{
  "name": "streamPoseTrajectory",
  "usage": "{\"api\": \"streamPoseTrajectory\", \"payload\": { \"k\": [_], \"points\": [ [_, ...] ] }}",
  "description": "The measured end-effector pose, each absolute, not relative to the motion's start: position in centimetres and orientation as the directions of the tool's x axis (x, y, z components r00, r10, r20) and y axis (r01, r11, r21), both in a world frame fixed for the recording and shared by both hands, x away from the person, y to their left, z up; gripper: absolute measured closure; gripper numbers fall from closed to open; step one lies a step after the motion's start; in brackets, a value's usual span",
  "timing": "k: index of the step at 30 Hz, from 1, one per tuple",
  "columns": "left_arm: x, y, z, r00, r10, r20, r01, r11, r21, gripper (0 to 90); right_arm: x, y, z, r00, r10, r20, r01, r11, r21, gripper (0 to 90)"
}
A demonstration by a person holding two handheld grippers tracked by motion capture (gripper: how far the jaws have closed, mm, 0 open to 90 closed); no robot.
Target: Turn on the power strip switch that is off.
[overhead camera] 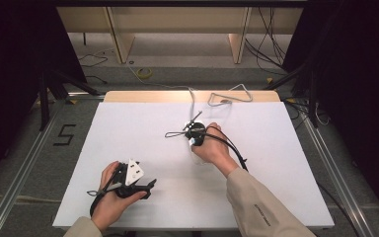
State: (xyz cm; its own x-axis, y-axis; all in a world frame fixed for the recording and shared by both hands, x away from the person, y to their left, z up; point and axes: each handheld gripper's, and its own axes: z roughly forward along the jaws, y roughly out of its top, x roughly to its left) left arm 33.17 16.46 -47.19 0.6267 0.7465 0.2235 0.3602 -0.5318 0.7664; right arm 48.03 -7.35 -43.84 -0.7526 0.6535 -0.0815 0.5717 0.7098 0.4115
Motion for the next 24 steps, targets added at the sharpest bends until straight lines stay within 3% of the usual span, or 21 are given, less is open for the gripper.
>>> {"api": "streamPoseTrajectory", "payload": {
  "k": [24],
  "points": [
    [33.15, 16.47, -47.17, 0.625, 0.748, 0.224, 0.361, -0.531, 0.766, 19.1, 47.99, -8.21, -42.97, -0.748, 0.662, -0.039, 0.579, 0.680, 0.450, 90.0]
  ]
}}
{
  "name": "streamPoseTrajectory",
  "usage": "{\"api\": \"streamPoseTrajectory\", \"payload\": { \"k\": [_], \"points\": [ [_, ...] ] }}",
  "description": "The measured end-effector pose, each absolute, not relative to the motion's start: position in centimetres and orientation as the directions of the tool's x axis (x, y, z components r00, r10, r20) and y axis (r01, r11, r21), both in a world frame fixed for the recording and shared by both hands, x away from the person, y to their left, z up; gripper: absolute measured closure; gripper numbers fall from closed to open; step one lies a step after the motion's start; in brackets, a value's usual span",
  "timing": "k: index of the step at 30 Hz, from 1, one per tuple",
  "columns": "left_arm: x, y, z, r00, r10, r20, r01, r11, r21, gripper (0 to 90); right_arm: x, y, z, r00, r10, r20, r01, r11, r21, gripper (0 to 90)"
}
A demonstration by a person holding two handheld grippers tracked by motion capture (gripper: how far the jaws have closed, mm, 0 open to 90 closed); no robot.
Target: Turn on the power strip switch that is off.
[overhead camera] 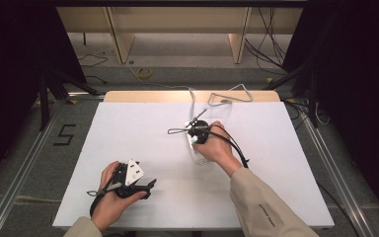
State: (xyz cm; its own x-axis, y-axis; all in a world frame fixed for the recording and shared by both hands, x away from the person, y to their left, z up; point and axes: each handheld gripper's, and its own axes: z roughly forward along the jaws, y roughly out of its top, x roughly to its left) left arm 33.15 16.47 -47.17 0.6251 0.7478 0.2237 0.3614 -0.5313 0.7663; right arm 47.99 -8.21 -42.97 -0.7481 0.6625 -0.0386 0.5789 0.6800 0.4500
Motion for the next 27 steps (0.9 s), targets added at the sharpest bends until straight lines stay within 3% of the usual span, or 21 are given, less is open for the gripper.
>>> {"api": "streamPoseTrajectory", "payload": {
  "k": [27],
  "points": [
    [33.1, 16.5, -47.2, 0.622, 0.751, 0.222, 0.365, -0.529, 0.766, 19.4, 46.9, -10.7, -41.7, -0.742, 0.670, -0.024, 0.571, 0.650, 0.501, 81.5]
  ]
}}
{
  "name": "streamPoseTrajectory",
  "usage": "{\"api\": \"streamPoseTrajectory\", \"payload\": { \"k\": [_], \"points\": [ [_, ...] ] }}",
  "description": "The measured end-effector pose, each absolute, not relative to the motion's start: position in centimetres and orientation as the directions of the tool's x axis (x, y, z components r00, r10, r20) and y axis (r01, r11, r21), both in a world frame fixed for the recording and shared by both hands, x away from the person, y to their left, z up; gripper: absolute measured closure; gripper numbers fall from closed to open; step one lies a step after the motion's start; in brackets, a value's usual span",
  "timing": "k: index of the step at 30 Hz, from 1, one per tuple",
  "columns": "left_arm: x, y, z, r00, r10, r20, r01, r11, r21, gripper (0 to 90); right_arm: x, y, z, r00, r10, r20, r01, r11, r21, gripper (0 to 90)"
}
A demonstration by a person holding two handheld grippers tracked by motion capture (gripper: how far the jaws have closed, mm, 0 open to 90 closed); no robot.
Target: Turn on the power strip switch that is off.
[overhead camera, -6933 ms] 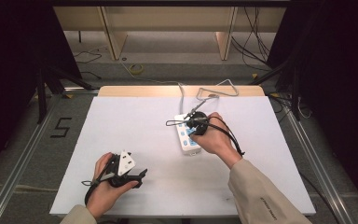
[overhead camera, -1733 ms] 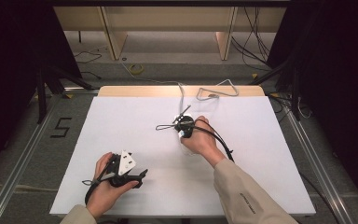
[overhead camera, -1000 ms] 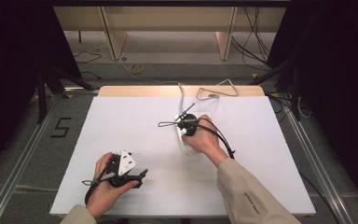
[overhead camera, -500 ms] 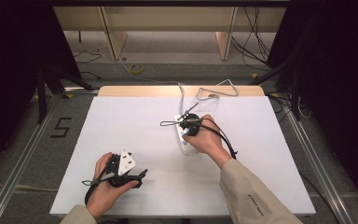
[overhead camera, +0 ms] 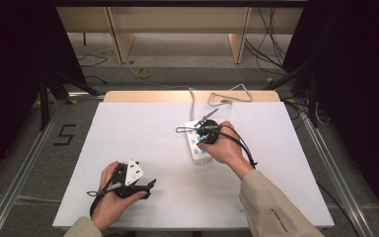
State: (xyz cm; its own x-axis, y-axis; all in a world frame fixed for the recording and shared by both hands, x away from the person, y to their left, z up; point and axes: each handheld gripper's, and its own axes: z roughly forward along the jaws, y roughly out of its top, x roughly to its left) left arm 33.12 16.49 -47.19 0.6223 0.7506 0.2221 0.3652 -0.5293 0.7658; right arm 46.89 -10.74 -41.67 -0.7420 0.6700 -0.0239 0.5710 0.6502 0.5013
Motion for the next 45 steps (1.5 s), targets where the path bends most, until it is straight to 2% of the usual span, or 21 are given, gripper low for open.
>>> {"api": "streamPoseTrajectory", "payload": {
  "k": [17, 30, 36, 45],
  "points": [
    [33.1, 16.5, -47.2, 0.620, 0.753, 0.218, 0.368, -0.525, 0.767, 19.5, 46.3, -13.9, -41.7, -0.713, 0.701, -0.004, 0.593, 0.607, 0.529, 73.1],
    [33.1, 16.6, -47.3, 0.619, 0.756, 0.214, 0.373, -0.523, 0.766, 19.5, 45.1, -17.3, -42.1, -0.679, 0.733, 0.021, 0.607, 0.546, 0.577, 63.2],
    [33.1, 16.6, -47.3, 0.617, 0.759, 0.205, 0.377, -0.515, 0.770, 19.5, 43.9, -19.8, -42.6, -0.661, 0.750, 0.028, 0.604, 0.509, 0.613, 57.7],
    [33.2, 16.7, -47.4, 0.612, 0.765, 0.201, 0.384, -0.510, 0.770, 19.5, 41.6, -24.0, -43.1, -0.636, 0.770, 0.041, 0.586, 0.448, 0.675, 54.9]
  ]
}}
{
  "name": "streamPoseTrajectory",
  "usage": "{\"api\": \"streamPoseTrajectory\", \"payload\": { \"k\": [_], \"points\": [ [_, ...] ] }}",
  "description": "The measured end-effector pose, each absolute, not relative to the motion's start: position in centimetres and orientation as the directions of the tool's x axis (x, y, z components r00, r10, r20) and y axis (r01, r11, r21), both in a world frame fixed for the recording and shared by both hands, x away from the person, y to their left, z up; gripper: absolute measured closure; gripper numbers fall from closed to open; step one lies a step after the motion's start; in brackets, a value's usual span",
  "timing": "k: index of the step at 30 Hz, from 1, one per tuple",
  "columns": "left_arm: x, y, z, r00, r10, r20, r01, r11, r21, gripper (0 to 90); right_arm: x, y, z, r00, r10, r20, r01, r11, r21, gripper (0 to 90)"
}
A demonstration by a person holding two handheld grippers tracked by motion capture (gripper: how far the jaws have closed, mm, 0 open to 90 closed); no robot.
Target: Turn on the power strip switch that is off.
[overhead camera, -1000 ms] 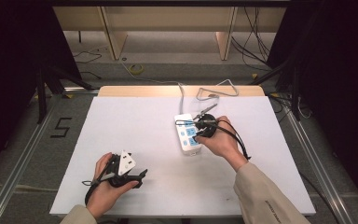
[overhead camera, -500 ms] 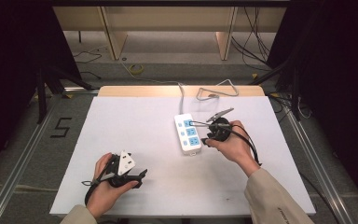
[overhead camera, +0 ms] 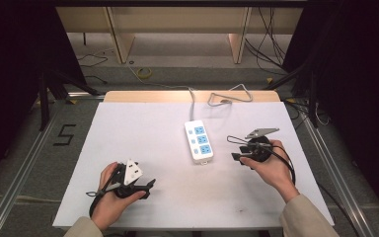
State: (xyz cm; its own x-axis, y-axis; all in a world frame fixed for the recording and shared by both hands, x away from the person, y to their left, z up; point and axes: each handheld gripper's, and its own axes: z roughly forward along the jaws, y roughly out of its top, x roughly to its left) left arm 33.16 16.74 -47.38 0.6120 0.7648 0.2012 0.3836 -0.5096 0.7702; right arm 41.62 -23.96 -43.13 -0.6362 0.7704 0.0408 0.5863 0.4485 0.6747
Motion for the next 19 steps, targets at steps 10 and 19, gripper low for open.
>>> {"api": "streamPoseTrajectory", "payload": {
  "k": [10, 19],
  "points": [
    [33.2, 16.9, -47.5, 0.606, 0.772, 0.194, 0.395, -0.503, 0.768, 19.3, 38.8, -27.1, -44.6, -0.623, 0.781, 0.039, 0.545, 0.398, 0.738, 52.6],
    [33.5, 16.9, -47.9, 0.597, 0.783, 0.175, 0.412, -0.486, 0.771, 18.7, 37.7, -28.0, -45.0, -0.613, 0.789, 0.036, 0.518, 0.367, 0.772, 48.8]
  ]
}}
